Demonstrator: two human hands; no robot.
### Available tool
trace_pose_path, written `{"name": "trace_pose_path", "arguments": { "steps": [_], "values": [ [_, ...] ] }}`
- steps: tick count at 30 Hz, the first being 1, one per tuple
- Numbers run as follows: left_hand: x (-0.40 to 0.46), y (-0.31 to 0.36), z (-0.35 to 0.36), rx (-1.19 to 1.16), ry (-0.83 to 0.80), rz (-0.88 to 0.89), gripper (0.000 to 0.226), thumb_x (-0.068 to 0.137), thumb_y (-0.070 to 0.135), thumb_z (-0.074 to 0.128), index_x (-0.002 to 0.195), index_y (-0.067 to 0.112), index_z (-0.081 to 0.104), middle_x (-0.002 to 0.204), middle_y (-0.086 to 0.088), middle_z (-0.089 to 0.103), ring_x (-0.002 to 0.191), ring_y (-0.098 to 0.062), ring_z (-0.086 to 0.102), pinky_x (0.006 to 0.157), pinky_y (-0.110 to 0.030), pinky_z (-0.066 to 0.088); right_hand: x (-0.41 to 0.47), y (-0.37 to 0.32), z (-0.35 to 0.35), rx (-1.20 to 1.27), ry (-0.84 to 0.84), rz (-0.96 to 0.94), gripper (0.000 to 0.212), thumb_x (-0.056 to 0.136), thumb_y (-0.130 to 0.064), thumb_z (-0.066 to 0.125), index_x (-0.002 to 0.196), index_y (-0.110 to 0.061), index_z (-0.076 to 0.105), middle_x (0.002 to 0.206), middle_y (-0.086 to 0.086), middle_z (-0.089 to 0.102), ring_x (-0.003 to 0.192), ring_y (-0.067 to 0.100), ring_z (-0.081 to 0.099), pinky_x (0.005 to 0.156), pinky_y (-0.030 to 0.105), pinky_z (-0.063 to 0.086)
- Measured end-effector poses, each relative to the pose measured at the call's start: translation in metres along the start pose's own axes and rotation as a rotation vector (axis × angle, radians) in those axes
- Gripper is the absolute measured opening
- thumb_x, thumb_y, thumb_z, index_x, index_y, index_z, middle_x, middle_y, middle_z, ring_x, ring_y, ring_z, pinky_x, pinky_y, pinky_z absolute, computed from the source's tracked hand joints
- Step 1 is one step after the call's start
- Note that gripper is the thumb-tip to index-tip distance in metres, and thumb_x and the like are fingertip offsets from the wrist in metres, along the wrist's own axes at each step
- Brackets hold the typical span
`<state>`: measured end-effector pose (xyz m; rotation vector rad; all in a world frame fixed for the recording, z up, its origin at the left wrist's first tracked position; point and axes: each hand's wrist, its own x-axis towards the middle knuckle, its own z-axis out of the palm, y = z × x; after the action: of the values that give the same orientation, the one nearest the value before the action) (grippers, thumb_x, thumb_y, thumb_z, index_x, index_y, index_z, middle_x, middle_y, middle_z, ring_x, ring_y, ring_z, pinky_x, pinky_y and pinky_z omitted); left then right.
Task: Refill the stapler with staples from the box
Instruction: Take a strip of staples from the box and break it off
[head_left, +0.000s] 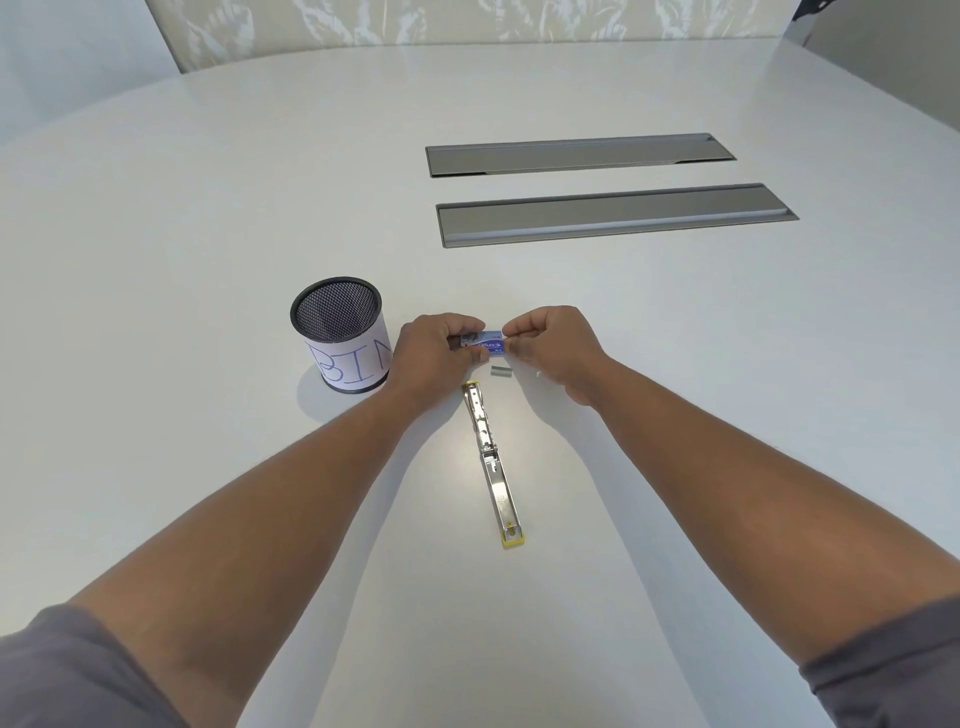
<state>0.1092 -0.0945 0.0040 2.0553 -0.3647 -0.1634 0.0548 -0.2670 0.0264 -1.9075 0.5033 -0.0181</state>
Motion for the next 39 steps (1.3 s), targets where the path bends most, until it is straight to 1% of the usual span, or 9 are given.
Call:
{"name": "trace_pose_path", "arguments": {
  "steps": [6,12,16,21,25,29,31,35,39],
  "values": [
    [-0.001,0.004,-0.002,0.000,-0.009,-0.013,0.039,0.075,0.013,0.087,0.112,0.017,0.077,0.097,0.003,0.077,0.096,-0.018,0.073,0.093,-0.034,0.058,0.001,0.002,0.001,-0.003,0.004,-0.007,0.009,0.084,-0.012,0.076,0.089,-0.020,0.075,0.082,0.002,0.075,0.065,0.013,0.066,0.056,0.023,0.046],
    [-0.006,0.003,0.000,-0.024,0.010,-0.021,0.037,0.077,0.012,0.085,0.112,0.017,0.075,0.095,0.006,0.075,0.085,-0.011,0.072,0.074,-0.014,0.055,-0.002,0.006,-0.001,0.007,0.015,-0.050,0.011,0.085,-0.013,0.076,0.092,-0.022,0.075,0.086,0.001,0.074,0.071,0.011,0.065,0.060,0.022,0.046],
    [-0.010,0.004,-0.002,-0.041,0.013,0.004,0.047,0.078,0.011,0.084,0.122,0.016,0.071,0.126,0.000,0.069,0.111,-0.014,0.066,0.098,-0.030,0.053,-0.009,0.014,-0.004,0.026,0.032,-0.104,0.011,0.087,-0.013,0.074,0.091,-0.023,0.073,0.086,0.000,0.070,0.071,0.010,0.061,0.059,0.021,0.045],
    [-0.024,0.005,-0.004,-0.031,0.069,0.024,0.036,0.086,0.012,0.076,0.122,0.014,0.071,0.121,-0.005,0.067,0.105,-0.013,0.064,0.100,-0.037,0.053,-0.022,0.022,-0.002,0.046,-0.022,-0.177,0.014,0.080,-0.013,0.081,0.090,-0.019,0.073,0.081,-0.002,0.070,0.069,0.010,0.061,0.060,0.028,0.052],
    [-0.040,0.002,-0.005,0.003,0.109,0.077,0.030,0.089,0.010,0.072,0.118,0.016,0.073,0.110,-0.017,0.067,0.077,0.002,0.052,0.079,-0.009,0.044,-0.034,0.028,0.005,-0.075,0.029,-0.260,0.016,0.076,-0.020,0.084,0.086,-0.024,0.072,0.067,-0.020,0.060,0.061,0.000,0.051,0.062,0.017,0.044],
    [-0.059,0.000,-0.007,0.008,0.114,0.081,0.030,0.089,0.009,0.071,0.118,0.016,0.072,0.105,0.000,0.069,0.079,-0.001,0.057,0.078,-0.005,0.043,-0.043,0.030,0.010,-0.161,0.073,-0.330,0.009,0.079,-0.020,0.079,0.083,-0.024,0.072,0.057,-0.031,0.055,0.056,-0.003,0.047,0.059,0.016,0.036],
    [-0.067,-0.002,-0.007,0.005,0.116,0.080,0.029,0.089,0.010,0.071,0.117,0.016,0.072,0.102,0.000,0.069,0.084,-0.006,0.060,0.080,-0.011,0.046,-0.049,0.031,0.011,-0.154,0.081,-0.326,0.009,0.080,-0.021,0.079,0.082,-0.024,0.071,0.059,-0.033,0.057,0.057,-0.003,0.049,0.059,0.015,0.037],
    [-0.084,-0.003,-0.007,-0.078,0.113,0.035,0.024,0.090,0.014,0.073,0.113,0.019,0.074,0.096,0.003,0.071,0.088,-0.012,0.065,0.081,-0.018,0.048,-0.061,0.030,0.012,0.026,0.074,-0.264,0.010,0.080,-0.021,0.080,0.081,-0.024,0.071,0.064,-0.020,0.064,0.059,0.003,0.055,0.061,0.022,0.045],
    [-0.100,0.003,-0.007,-0.309,0.068,-0.022,0.021,0.091,0.009,0.072,0.111,0.017,0.074,0.100,0.000,0.077,0.096,-0.015,0.072,0.081,-0.021,0.056,-0.075,0.027,0.015,0.312,0.023,-0.244,0.011,0.083,-0.007,0.079,0.090,-0.007,0.071,0.074,0.000,0.069,0.063,0.010,0.061,0.060,0.022,0.050]
  ]
}}
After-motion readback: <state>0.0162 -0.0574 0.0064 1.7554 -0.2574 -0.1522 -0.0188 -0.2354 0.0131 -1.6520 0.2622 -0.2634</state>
